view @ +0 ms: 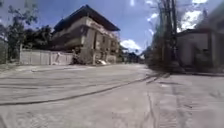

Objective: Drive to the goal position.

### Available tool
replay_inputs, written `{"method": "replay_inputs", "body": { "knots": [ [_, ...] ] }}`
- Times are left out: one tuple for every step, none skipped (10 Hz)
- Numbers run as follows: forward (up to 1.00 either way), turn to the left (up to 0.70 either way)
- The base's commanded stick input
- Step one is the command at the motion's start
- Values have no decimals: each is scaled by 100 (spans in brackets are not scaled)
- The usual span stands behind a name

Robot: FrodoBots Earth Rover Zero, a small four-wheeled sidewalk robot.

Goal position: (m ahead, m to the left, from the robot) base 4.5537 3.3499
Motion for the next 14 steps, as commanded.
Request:
{"method": "replay_inputs", "body": {
  "knots": [
    [100,40],
    [100,8],
    [100,2],
    [100,1],
    [100,0],
    [100,-2],
    [100,-7],
    [100,-9],
    [100,-10],
    [100,-11],
    [100,-15],
    [100,-22],
    [99,-40],
    [96,-38]
  ]
}}
